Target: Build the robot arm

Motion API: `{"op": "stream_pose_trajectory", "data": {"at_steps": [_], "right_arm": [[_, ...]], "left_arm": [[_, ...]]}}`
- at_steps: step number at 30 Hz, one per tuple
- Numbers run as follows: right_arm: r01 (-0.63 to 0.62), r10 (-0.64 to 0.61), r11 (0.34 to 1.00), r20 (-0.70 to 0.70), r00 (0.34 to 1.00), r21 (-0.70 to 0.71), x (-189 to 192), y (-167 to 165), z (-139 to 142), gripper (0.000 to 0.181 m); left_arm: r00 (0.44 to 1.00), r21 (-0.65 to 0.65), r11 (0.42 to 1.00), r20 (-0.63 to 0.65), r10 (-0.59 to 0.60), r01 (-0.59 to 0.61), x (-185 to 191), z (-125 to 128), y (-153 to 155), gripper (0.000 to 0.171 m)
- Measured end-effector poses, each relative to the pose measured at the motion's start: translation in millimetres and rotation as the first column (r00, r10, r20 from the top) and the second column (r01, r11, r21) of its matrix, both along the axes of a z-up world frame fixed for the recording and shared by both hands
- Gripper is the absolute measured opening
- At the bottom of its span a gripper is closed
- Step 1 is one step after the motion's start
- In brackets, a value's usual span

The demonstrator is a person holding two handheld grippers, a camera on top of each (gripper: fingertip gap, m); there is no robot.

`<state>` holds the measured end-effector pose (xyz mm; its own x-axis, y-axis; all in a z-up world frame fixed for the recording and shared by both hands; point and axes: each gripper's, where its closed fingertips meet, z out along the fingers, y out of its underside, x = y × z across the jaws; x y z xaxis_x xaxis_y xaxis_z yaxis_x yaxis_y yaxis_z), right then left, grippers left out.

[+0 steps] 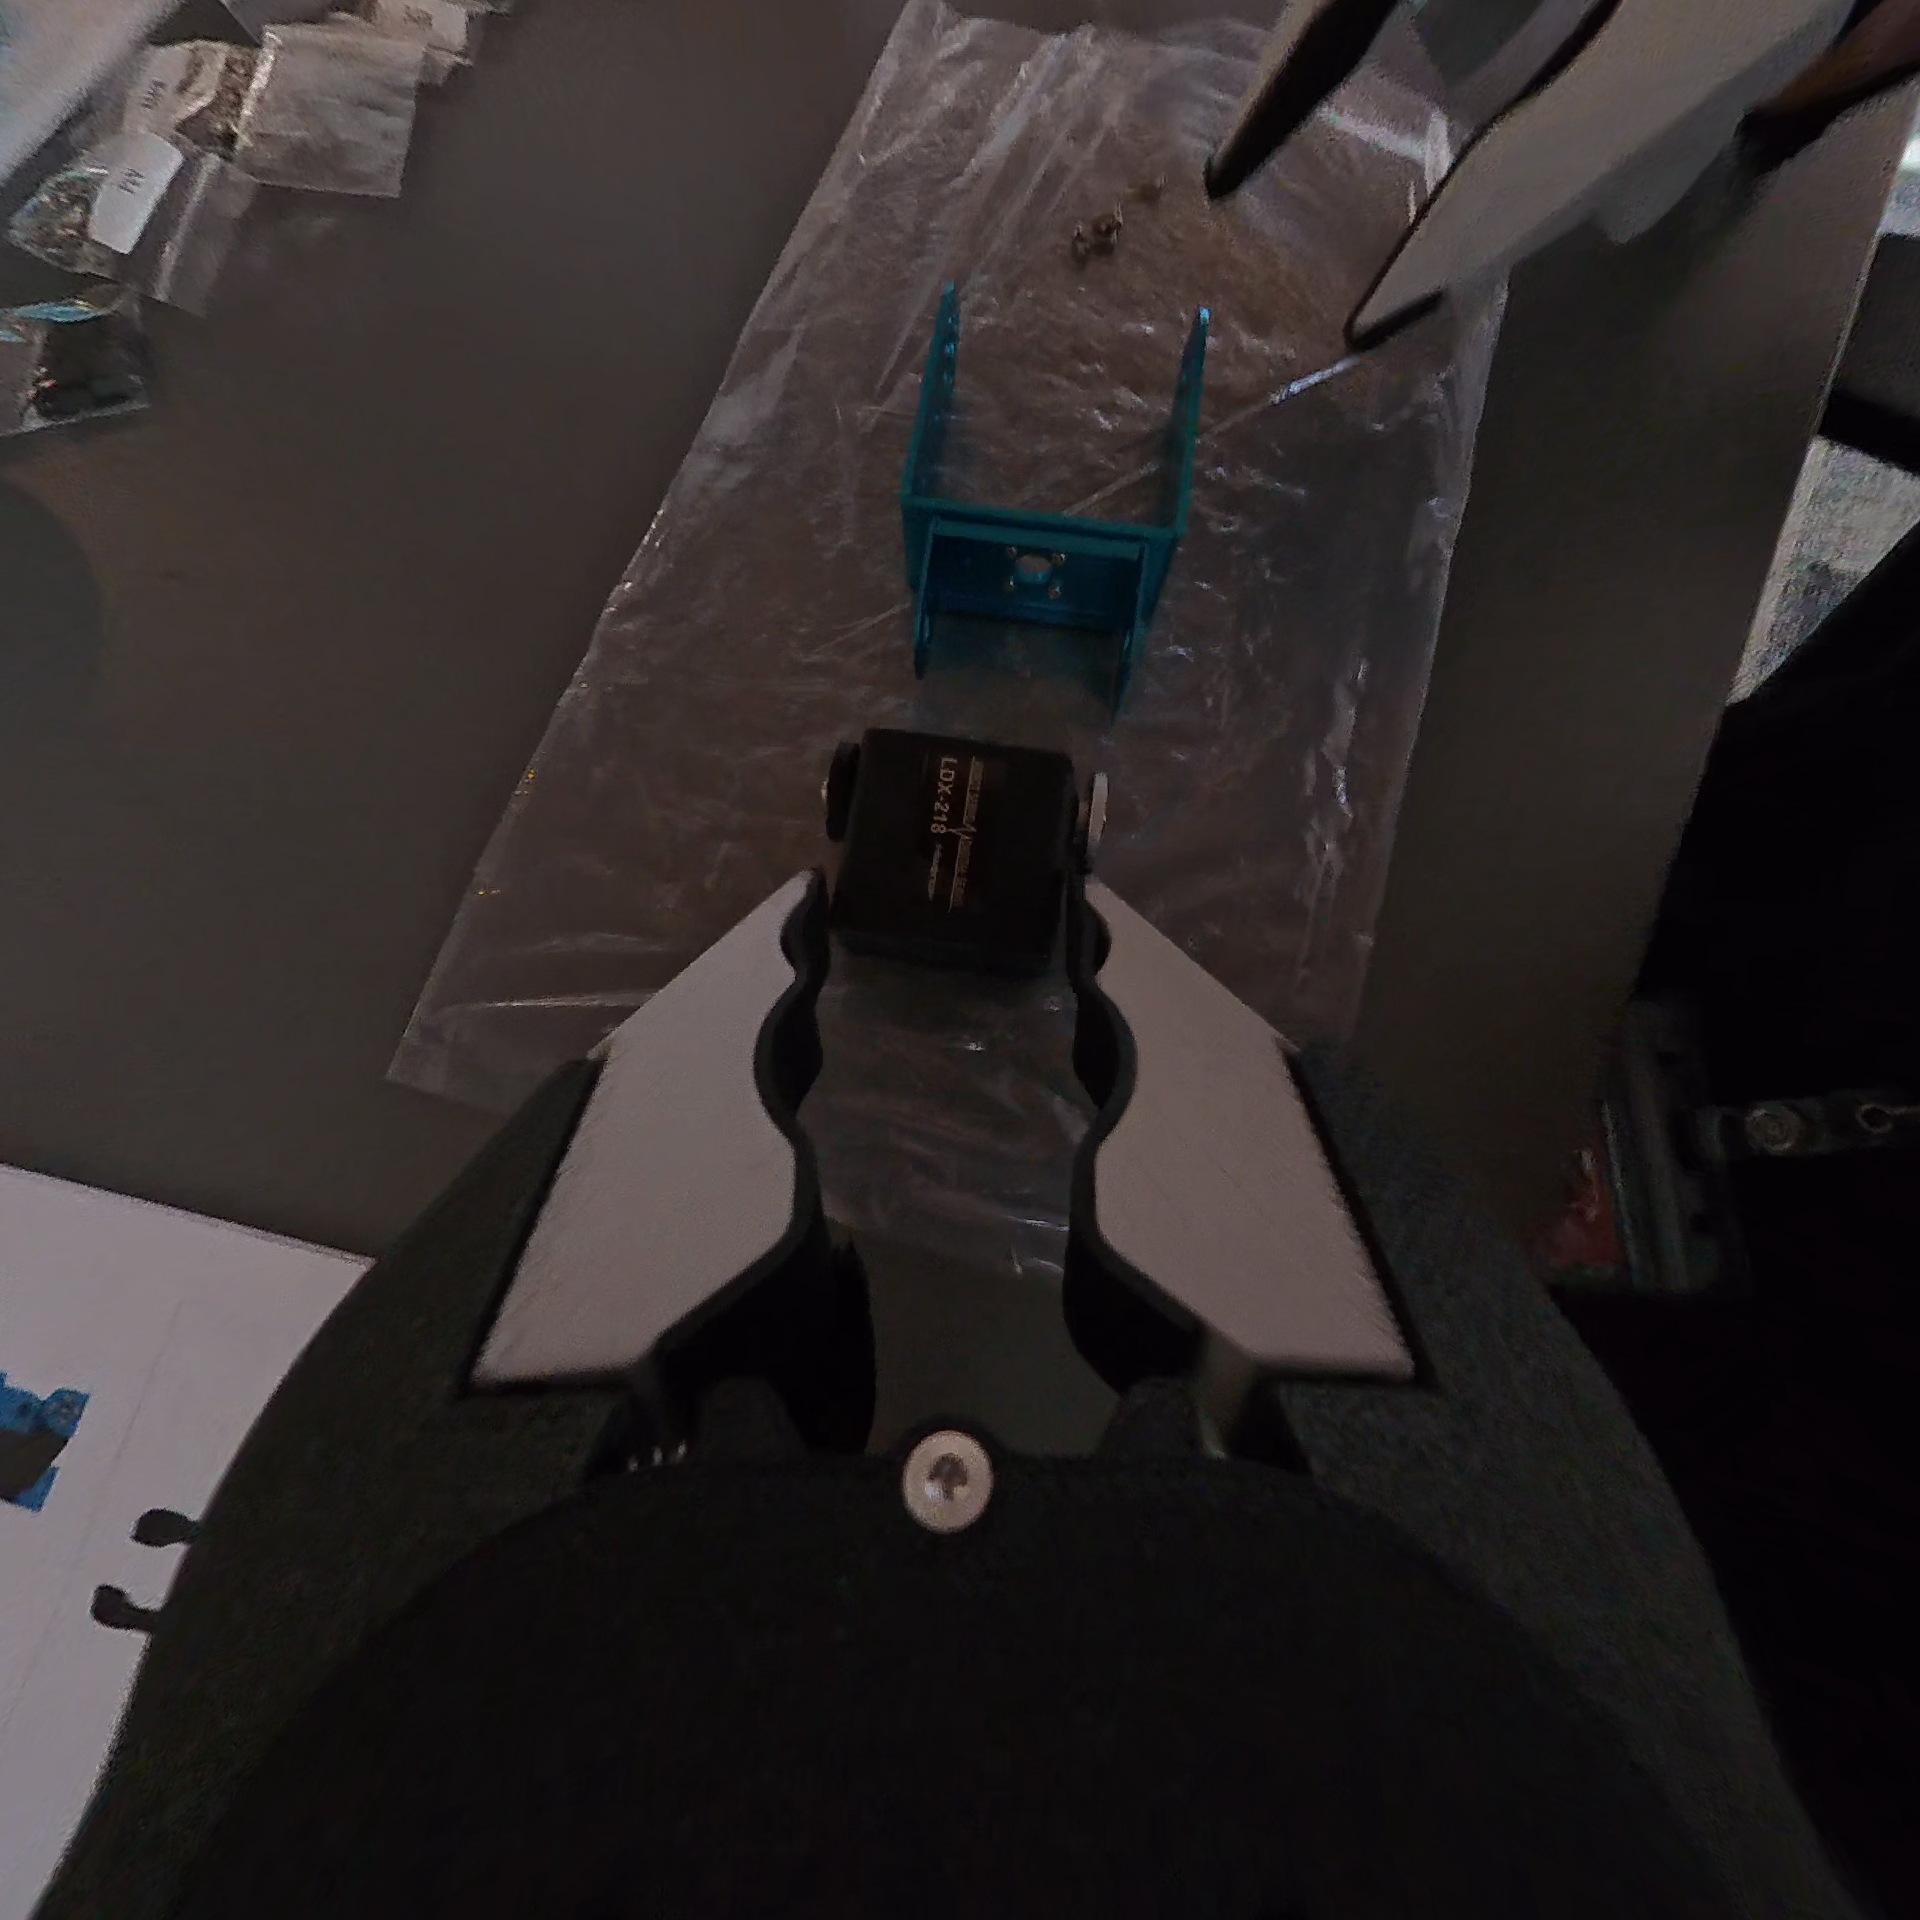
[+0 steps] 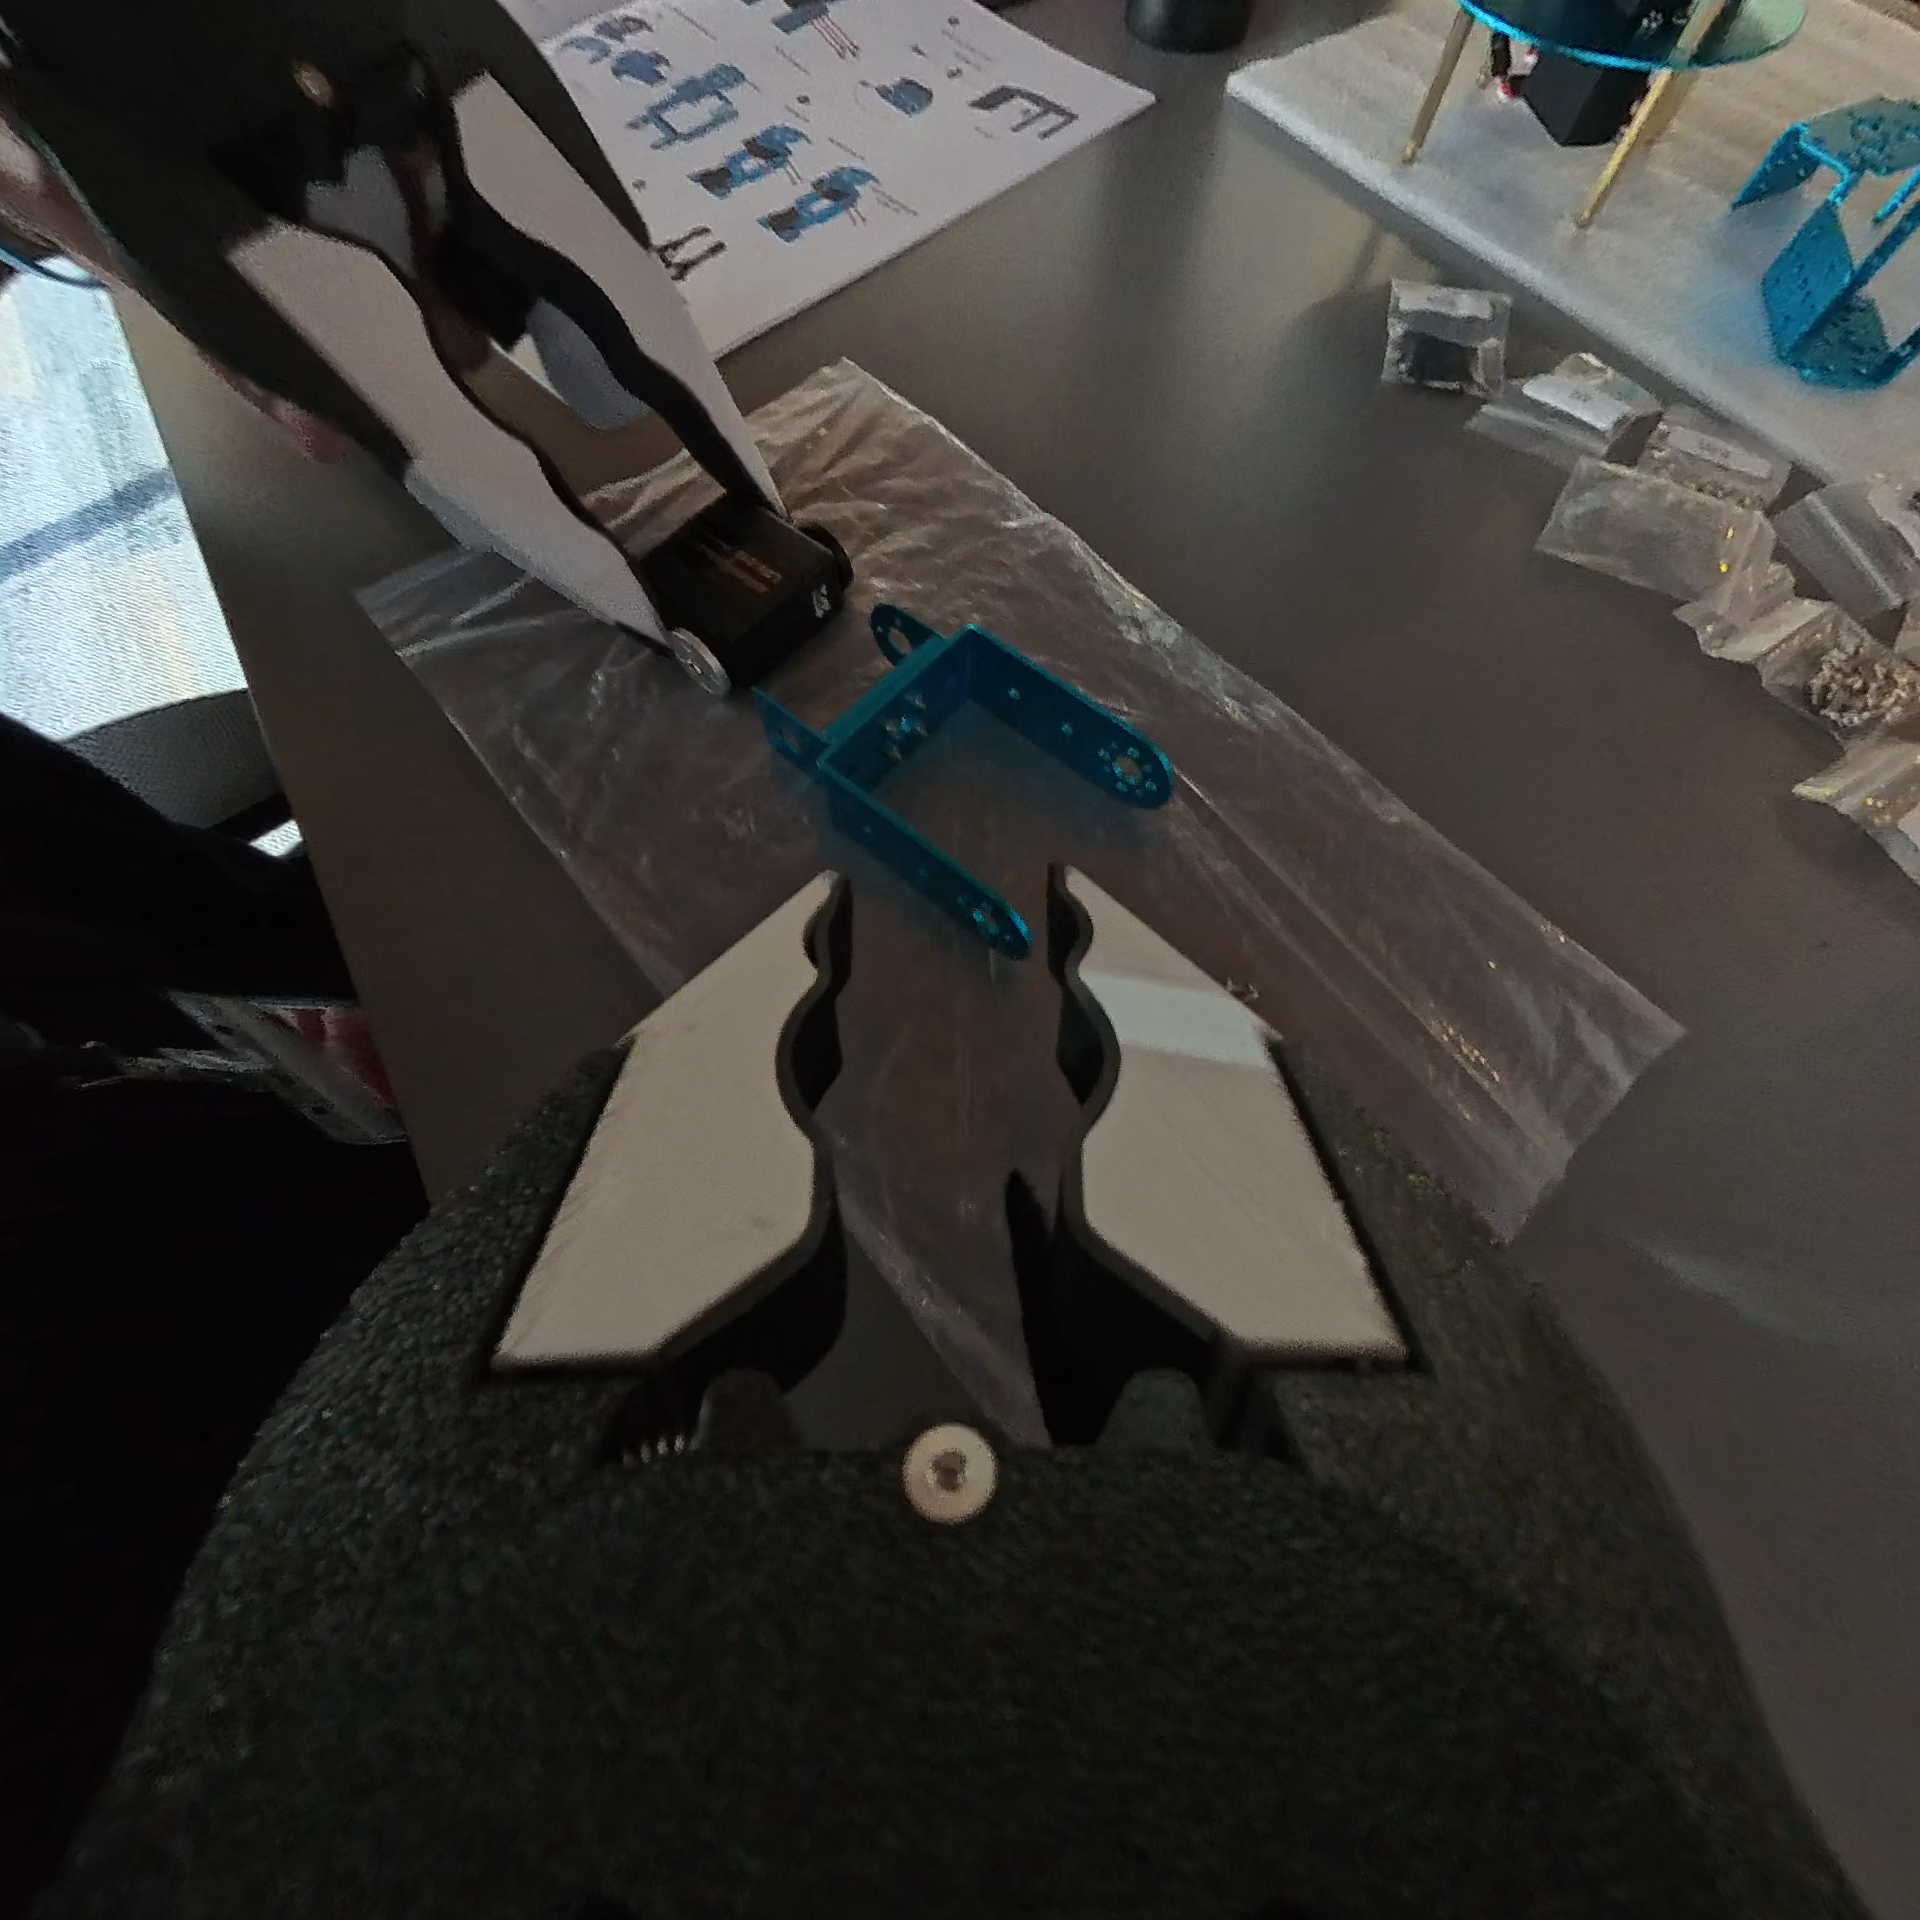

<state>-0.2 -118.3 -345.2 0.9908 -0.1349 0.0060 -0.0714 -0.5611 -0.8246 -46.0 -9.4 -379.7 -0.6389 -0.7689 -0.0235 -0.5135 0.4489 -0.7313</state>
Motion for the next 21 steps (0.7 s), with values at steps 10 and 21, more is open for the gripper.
{"op": "stream_pose_trajectory", "data": {"at_steps": [10, 21], "right_arm": [[-0.299, 0.288, 0.954, 0.202, 0.936, 0.022, -28.7, 53.1, 20.0, 0.050], [-0.646, 0.545, 0.750, 0.422, 0.725, 0.142, -71.8, 94.6, 51.6, 0.027]], "left_arm": [[0.978, -0.378, 0.916, -0.197, 0.066, -0.138, -1.3, 28.1, -9.0, 0.043], [0.831, -0.822, 0.504, -0.459, -0.314, -0.264, -31.5, 81.6, -24.2, 0.043]]}}
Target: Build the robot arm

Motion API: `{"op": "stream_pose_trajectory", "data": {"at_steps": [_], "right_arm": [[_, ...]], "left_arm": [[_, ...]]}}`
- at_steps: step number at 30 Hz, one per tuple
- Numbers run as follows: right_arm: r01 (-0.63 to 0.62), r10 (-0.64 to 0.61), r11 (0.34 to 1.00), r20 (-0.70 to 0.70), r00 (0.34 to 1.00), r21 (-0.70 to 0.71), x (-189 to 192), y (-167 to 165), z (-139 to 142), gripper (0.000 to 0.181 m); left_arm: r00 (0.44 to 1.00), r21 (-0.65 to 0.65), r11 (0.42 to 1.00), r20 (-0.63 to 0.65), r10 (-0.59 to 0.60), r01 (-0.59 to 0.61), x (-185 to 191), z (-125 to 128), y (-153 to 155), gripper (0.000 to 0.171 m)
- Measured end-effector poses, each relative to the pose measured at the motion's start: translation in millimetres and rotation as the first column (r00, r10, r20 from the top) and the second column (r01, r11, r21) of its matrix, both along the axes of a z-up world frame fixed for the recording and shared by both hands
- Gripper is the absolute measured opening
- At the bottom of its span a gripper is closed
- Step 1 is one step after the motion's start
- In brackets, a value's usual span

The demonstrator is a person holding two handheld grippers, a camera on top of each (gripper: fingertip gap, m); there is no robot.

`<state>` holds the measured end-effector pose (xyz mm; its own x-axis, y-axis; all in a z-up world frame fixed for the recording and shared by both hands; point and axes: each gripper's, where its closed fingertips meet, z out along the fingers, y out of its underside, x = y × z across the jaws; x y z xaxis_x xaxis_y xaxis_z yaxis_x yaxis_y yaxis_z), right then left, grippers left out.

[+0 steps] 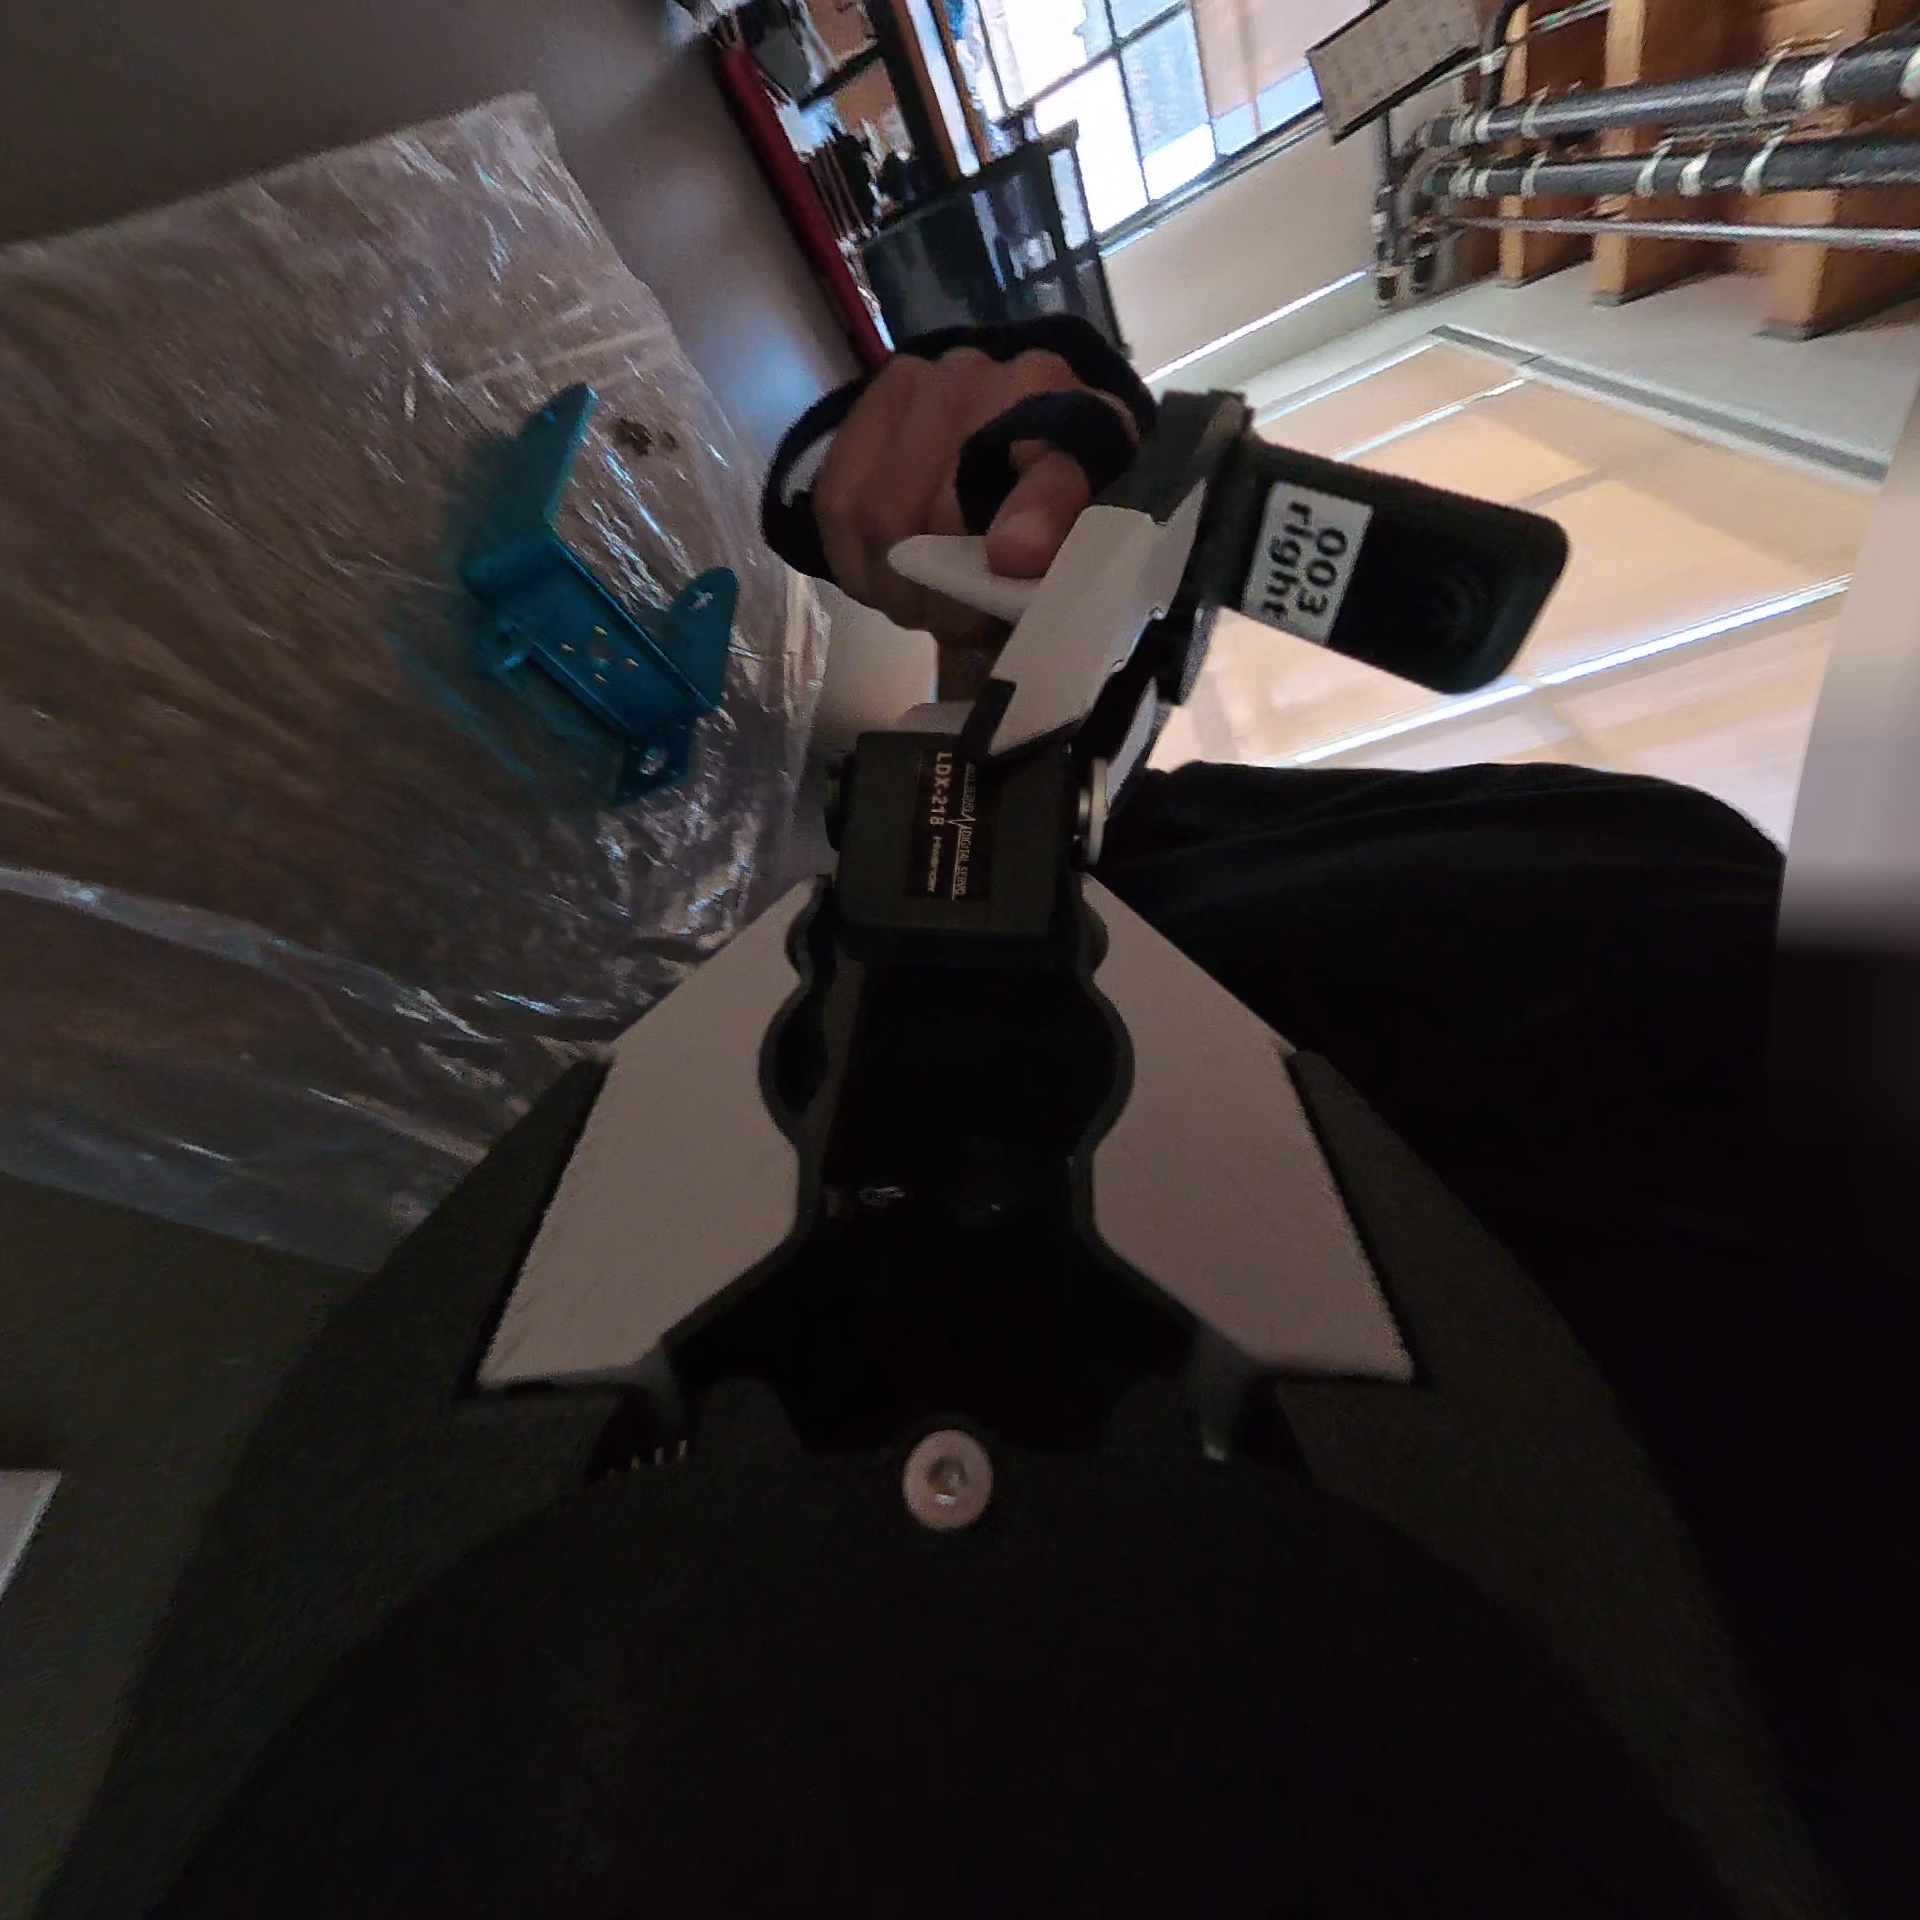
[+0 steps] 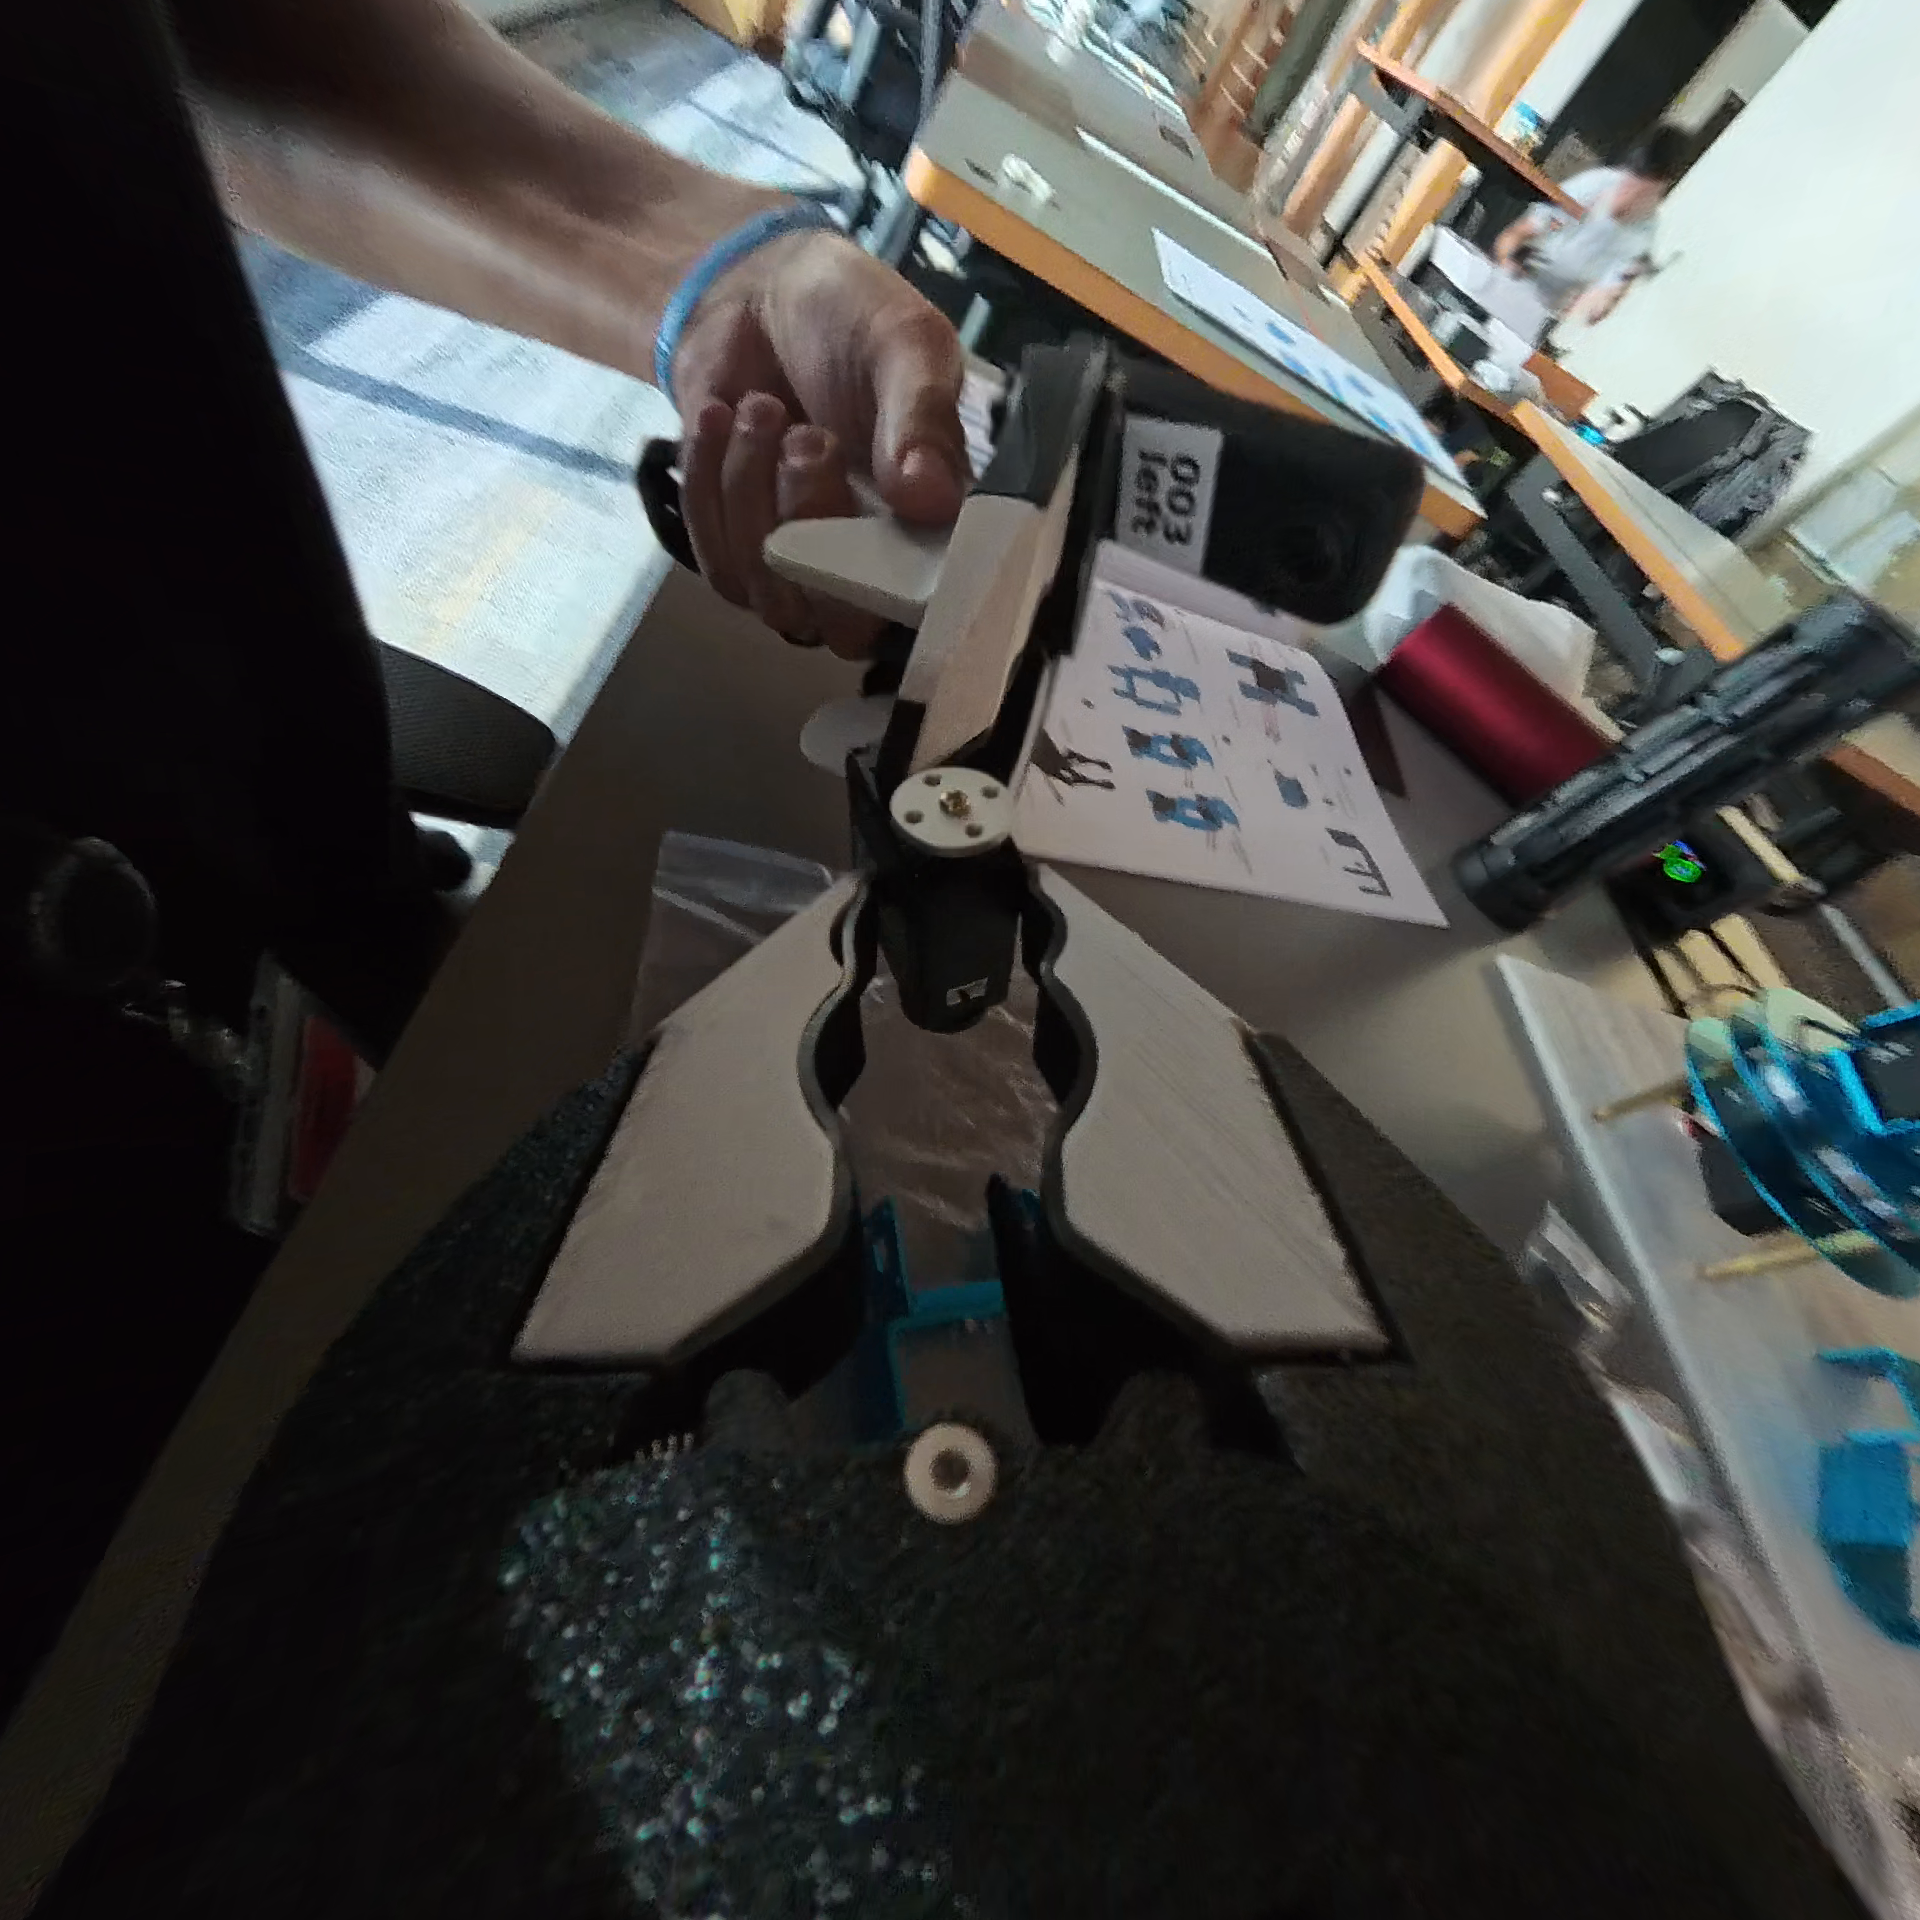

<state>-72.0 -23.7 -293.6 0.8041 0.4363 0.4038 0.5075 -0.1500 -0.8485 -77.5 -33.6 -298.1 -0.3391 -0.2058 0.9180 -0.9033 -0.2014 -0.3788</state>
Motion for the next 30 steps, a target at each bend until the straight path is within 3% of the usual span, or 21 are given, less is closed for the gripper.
{"op": "stream_pose_trajectory", "data": {"at_steps": [5, 9, 11, 13, 15, 18, 20, 22, 26, 30], "right_arm": [[-0.070, 0.060, 0.994, -0.122, 0.991, -0.079, -7.8, 2.7, -8.4, 0.022], [-0.041, -0.036, 0.977, -0.348, 0.937, -0.210, 7.4, 5.4, -13.2, 0.020], [-0.025, -0.110, 0.957, -0.445, 0.889, -0.288, 17.0, 5.0, -18.4, 0.021], [-0.075, -0.150, 0.929, -0.553, 0.819, -0.363, 16.5, 1.7, -23.4, 0.020], [-0.140, -0.169, 0.906, -0.643, 0.747, -0.400, 11.2, -0.5, -24.3, 0.021], [-0.188, -0.135, 0.918, -0.719, 0.682, -0.350, 5.7, -0.3, -14.5, 0.021], [-0.168, -0.159, 0.912, -0.700, 0.696, -0.374, 7.0, -0.7, -20.3, 0.021], [-0.142, -0.188, 0.908, -0.685, 0.703, -0.395, 9.4, 0.2, -26.2, 0.021], [0.016, -0.261, 0.913, -0.550, 0.793, -0.409, 34.7, -5.3, -33.8, 0.041], [0.161, -0.315, 0.905, -0.366, 0.876, -0.393, 63.4, -27.5, -36.5, 0.062]], "left_arm": [[1.000, 0.002, 1.000, 0.004, -0.017, 0.017, -3.2, -2.8, 2.9, 0.043], [0.984, 0.111, 0.994, 0.176, 0.004, -0.024, 0.7, -6.2, 6.1, 0.052], [0.943, 0.213, 0.971, 0.332, 0.035, -0.111, 8.8, -6.7, 11.4, 0.060], [0.865, 0.335, 0.927, 0.501, -0.020, -0.172, 9.0, -7.8, 11.6, 0.060], [0.827, 0.434, 0.880, 0.555, -0.092, -0.194, 9.4, -16.4, 8.5, 0.056], [0.874, 0.353, 0.928, 0.481, -0.071, -0.118, 7.6, -16.4, 0.5, 0.041], [0.909, 0.268, 0.958, 0.416, -0.021, -0.100, 10.2, -15.4, 2.3, 0.023], [0.932, 0.240, 0.966, 0.362, -0.001, -0.092, 12.5, -21.2, 3.7, 0.023], [0.981, 0.205, 0.970, 0.171, 0.095, -0.130, 21.8, -34.1, 12.6, 0.020], [0.977, 0.160, 0.966, -0.045, 0.211, -0.201, 30.2, -44.0, 23.5, 0.020]]}}
